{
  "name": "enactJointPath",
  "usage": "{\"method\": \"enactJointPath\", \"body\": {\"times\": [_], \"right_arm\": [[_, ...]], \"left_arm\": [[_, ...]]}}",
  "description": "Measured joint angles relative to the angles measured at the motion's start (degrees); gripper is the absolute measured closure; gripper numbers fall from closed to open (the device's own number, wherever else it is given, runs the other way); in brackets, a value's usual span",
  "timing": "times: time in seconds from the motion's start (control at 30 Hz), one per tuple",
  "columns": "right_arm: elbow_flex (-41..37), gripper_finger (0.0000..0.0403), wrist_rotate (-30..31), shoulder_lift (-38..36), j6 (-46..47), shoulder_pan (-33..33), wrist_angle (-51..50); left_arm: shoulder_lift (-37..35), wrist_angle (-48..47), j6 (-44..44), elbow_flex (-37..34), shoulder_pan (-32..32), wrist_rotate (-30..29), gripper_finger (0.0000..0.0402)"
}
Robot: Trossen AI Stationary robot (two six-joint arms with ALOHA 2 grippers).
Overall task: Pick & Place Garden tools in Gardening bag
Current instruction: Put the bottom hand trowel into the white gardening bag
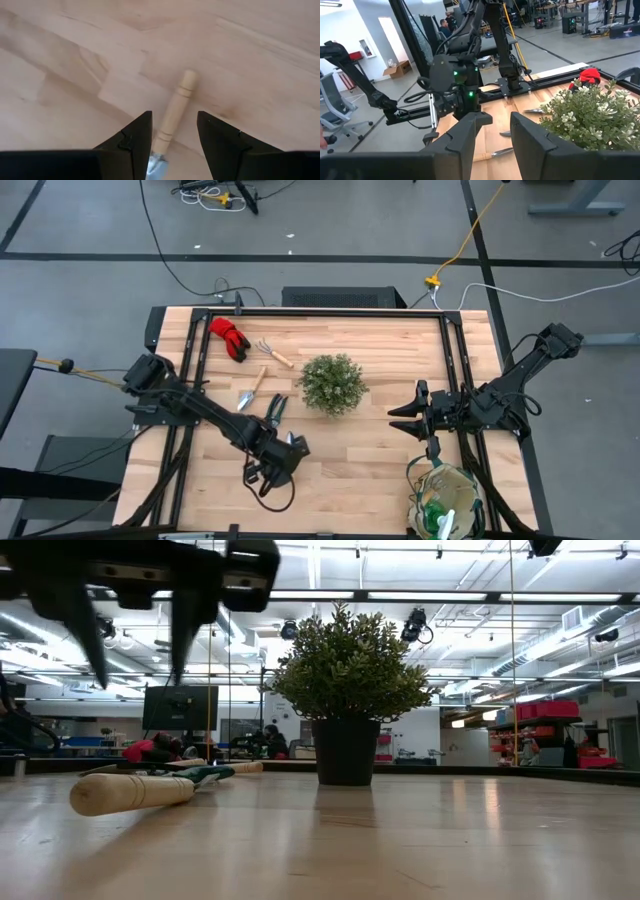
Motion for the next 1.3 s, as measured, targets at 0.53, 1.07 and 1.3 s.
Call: {"method": "enactJointPath", "body": {"times": [0.53, 1.07, 1.3], "right_arm": [[0.00, 0.0279, 0.01, -0.02, -0.01, 0.00, 0.18], [0.02, 0.0279, 0.01, 1.38, -0.01, 0.00, 0.27], [0.02, 0.0279, 0.01, 1.44, 0.41, -0.02, 0.60]], "left_arm": [[2.91, 1.10, 7.78, 0.06, 1.16, -0.08, 0.0173], [7.60, 0.19, 9.66, 0.02, 1.92, -1.33, 0.0193], [7.54, 0.36, 9.84, 0.02, 2.03, -1.23, 0.0193]]}}
